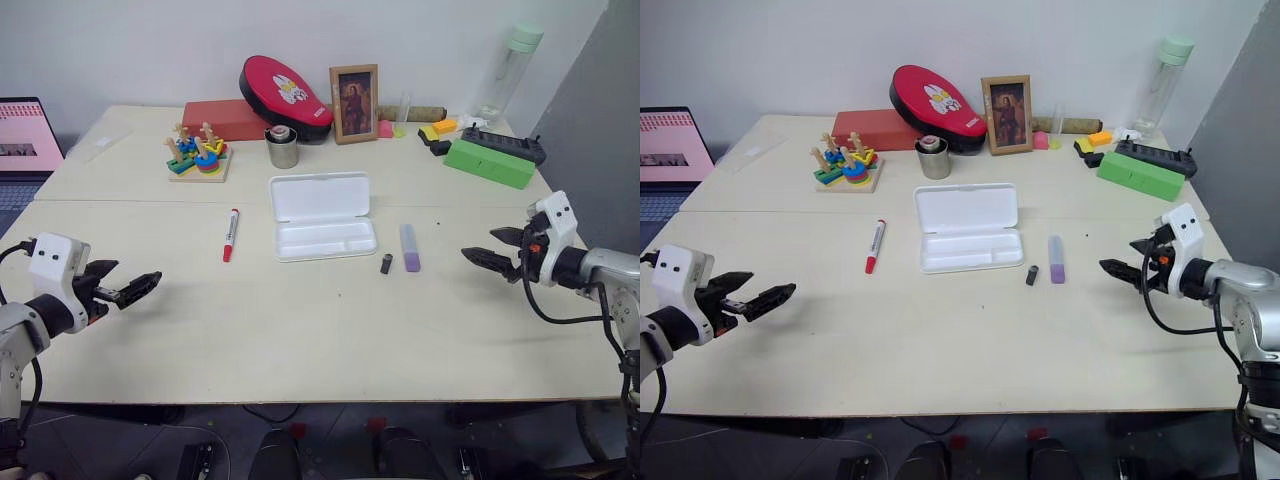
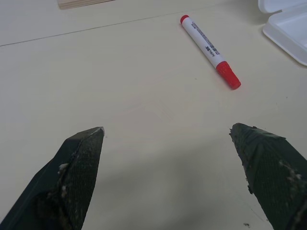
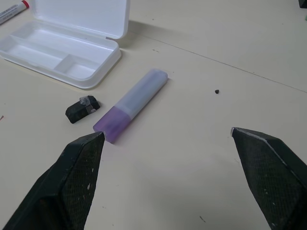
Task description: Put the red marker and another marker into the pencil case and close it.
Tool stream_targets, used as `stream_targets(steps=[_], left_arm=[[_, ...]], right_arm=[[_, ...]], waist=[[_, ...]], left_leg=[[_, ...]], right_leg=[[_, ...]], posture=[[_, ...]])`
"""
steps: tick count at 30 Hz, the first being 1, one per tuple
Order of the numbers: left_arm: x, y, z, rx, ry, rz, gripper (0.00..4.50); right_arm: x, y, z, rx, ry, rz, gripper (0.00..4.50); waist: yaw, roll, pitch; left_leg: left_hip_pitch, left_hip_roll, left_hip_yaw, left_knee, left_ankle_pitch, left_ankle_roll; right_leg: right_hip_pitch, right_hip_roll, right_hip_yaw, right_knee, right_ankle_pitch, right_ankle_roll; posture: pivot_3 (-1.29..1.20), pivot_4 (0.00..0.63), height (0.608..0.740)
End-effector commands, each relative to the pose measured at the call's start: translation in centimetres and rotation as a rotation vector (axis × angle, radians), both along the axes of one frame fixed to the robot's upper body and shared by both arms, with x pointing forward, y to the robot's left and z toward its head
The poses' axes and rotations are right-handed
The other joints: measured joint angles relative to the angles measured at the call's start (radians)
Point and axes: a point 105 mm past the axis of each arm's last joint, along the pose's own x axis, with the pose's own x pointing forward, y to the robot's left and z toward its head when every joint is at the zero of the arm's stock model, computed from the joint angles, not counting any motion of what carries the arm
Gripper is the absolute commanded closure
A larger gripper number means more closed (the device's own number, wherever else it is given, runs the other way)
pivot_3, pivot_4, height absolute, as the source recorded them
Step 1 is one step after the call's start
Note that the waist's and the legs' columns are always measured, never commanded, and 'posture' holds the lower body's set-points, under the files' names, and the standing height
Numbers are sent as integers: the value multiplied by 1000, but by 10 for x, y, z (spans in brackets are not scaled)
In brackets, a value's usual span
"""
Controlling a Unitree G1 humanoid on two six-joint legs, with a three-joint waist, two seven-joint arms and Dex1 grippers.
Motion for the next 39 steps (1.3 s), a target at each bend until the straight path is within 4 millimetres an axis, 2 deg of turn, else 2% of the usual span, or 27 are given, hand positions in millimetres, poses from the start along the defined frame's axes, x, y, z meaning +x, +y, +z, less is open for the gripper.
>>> stream_targets(steps=[1,24,29,33,37,39], left_arm=[[-2,5,22,28,-74,12,0],[-8,-12,12,22,-46,-17,0],[-10,-9,10,34,-39,-10,0],[-3,-20,14,-13,-90,-37,0],[9,-63,36,-130,-266,-187,0],[12,-80,44,-192,-327,-245,0]], right_arm=[[0,3,12,-18,-41,26,51],[3,0,8,-31,-31,32,51],[2,7,10,-51,-35,85,51],[-2,31,20,-69,-52,244,51],[-6,75,21,-129,-41,523,51],[1,90,21,-159,-42,606,51]], waist=[[0,0,0],[0,0,0],[0,0,0],[0,1,1],[0,1,1],[0,1,0]], left_leg=[[0,0,0,0,0,0],[0,0,0,0,0,0],[0,0,0,0,0,0],[0,0,0,0,0,0],[0,1,0,1,0,0],[0,0,0,2,0,0]], right_leg=[[0,0,0,0,0,0],[0,0,0,0,0,0],[0,0,0,0,0,0],[0,0,0,0,0,0],[0,0,0,0,0,0],[1,0,0,0,0,1]], posture=[[0,150,740],[0,150,740],[0,150,740],[0,150,740],[0,150,740],[0,150,740]])
